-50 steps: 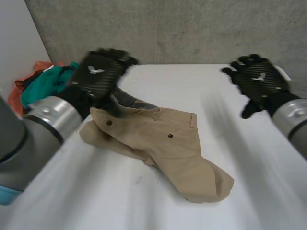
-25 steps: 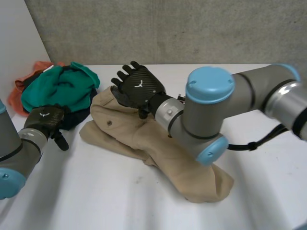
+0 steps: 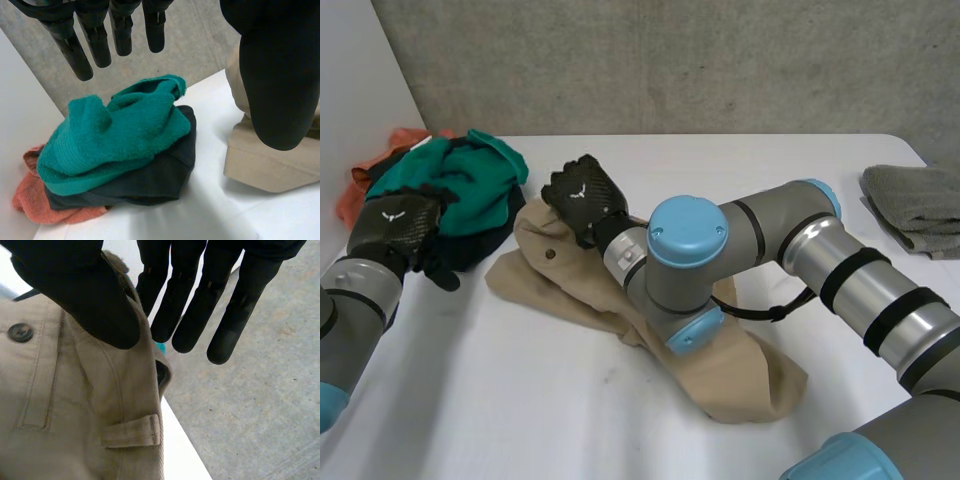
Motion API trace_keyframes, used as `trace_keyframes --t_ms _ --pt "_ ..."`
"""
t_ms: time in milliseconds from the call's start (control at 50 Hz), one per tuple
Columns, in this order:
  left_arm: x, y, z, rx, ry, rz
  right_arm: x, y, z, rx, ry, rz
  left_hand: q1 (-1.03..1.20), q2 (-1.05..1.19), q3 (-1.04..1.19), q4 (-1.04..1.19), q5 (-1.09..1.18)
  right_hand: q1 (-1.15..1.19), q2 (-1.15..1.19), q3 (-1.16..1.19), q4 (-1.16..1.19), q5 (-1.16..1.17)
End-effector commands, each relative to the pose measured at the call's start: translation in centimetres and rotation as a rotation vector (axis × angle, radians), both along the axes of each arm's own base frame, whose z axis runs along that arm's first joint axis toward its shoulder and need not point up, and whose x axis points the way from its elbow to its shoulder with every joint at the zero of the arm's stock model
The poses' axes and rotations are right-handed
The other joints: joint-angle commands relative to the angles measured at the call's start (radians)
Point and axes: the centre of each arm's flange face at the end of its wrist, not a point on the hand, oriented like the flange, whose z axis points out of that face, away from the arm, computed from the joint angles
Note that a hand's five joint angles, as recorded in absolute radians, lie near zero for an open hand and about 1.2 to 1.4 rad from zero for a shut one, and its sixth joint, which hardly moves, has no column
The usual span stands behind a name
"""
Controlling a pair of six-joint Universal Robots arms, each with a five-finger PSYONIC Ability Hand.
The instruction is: Fold the laundry.
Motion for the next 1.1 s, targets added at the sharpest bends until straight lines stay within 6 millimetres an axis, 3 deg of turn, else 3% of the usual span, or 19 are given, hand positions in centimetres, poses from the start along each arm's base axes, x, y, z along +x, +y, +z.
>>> trace_keyframes --t_ms 20,40,120,180,200,260,400,520,600,620,640,680,760,820,860,880,940,1000,1100 --pt "0.1 -0.9 0.7 -0.035 0.005 0.004 -1.9 1.1 6.6 0.018 -0.094 -0.040 -0.011 -0.004 -0.010 -0.003 0.001 0.282 0.215 0.212 0.209 0.243" --pt "0.1 -1.0 0.8 -0.038 0.004 0.001 -3.1 1.4 8.6 0.025 -0.113 -0.057 -0.011 -0.004 -0.010 -0.003 0.001 0.282 0.215 0.212 0.209 0.243" --pt "0.2 -1.9 1.1 -0.052 0.005 -0.005 -6.6 2.3 13.3 0.001 -0.138 -0.087 -0.037 -0.031 -0.036 -0.030 -0.025 0.282 0.215 0.212 0.209 0.243" --pt "0.1 -2.4 0.7 -0.043 0.006 -0.031 -9.3 2.2 15.6 -0.012 -0.145 -0.130 -0.046 -0.040 -0.045 -0.038 -0.034 0.282 0.215 0.212 0.209 0.243" --pt "-0.1 -2.5 0.6 -0.040 0.006 -0.044 -11.1 2.2 16.8 -0.022 -0.147 -0.160 -0.049 -0.043 -0.048 -0.041 -0.037 0.282 0.215 0.212 0.209 0.243" --pt "-0.5 -2.9 -0.3 -0.015 0.011 -0.097 -13.7 2.2 18.0 -0.023 -0.137 -0.195 -0.055 -0.049 -0.054 -0.047 -0.043 0.282 0.215 0.212 0.209 0.243" --pt "-3.6 -2.5 -2.9 0.071 0.031 -0.285 -18.8 4.5 17.2 0.076 -0.032 -0.183 -0.064 -0.057 -0.063 -0.056 -0.051 0.282 0.215 0.212 0.209 0.243" --pt "-6.7 -0.8 -4.9 0.140 0.035 -0.431 -23.2 4.3 15.0 0.142 0.017 -0.265 -0.035 -0.028 -0.034 -0.027 -0.022 0.282 0.215 0.212 0.209 0.243" --pt "-7.9 -0.8 -5.4 0.157 0.030 -0.437 -25.4 3.8 14.4 0.150 0.030 -0.326 0.504 0.510 0.505 0.512 0.516 0.282 0.215 0.212 0.209 0.243" --pt "-7.9 -1.3 -5.7 0.162 0.022 -0.409 -25.9 3.5 14.2 0.148 0.037 -0.345 0.892 0.899 0.893 0.900 0.905 0.282 0.215 0.212 0.209 0.243" --pt "-7.9 -1.4 -5.8 0.159 0.017 -0.393 -26.3 3.2 14.2 0.146 0.040 -0.359 1.079 1.086 1.080 1.087 1.092 0.282 0.215 0.212 0.209 0.243" --pt "-7.8 -1.7 -5.6 0.155 0.007 -0.352 -27.3 2.5 14.1 0.140 0.062 -0.398 1.154 1.161 1.155 1.162 1.167 0.282 0.215 0.212 0.209 0.243" --pt "-8.4 -1.2 -4.9 0.128 -0.014 -0.319 -28.2 2.4 13.0 0.158 0.156 -0.425 1.154 1.161 1.155 1.162 1.167 0.282 0.215 0.212 0.209 0.243" --pt "-9.4 0.1 -2.5 0.069 0.002 -0.362 -28.3 3.0 11.7 0.205 0.255 -0.420 1.154 1.161 1.155 1.162 1.167 0.282 0.215 0.212 0.209 0.243" --pt "-10.0 1.2 -0.9 0.028 0.009 -0.392 -28.4 3.5 9.9 0.260 0.391 -0.403 1.154 1.161 1.155 1.162 1.167 -0.371 -0.437 -0.441 -0.444 -0.410" --pt "-10.2 1.5 -0.6 0.020 0.012 -0.398 -28.4 3.5 9.3 0.266 0.463 -0.394 1.154 1.161 1.155 1.162 1.167 -0.909 -0.976 -0.980 -0.983 -0.948" --pt "-11.0 3.2 0.2 -0.001 0.007 -0.436 -28.5 3.0 9.4 0.262 0.484 -0.414 1.154 1.161 1.155 1.162 1.167 -0.940 -1.006 -1.010 -1.013 -0.979" --pt "-11.4 4.4 0.4 -0.005 0.002 -0.462 -28.5 1.4 11.5 0.242 0.345 -0.503 1.154 1.161 1.155 1.162 1.167 -0.940 -1.006 -1.010 -1.013 -0.979" --pt "-11.3 5.2 0.9 -0.005 0.002 -0.466 -26.5 1.9 13.8 0.304 0.130 -0.476 1.154 1.161 1.155 1.162 1.167 -0.940 -1.006 -1.010 -1.013 -0.979"
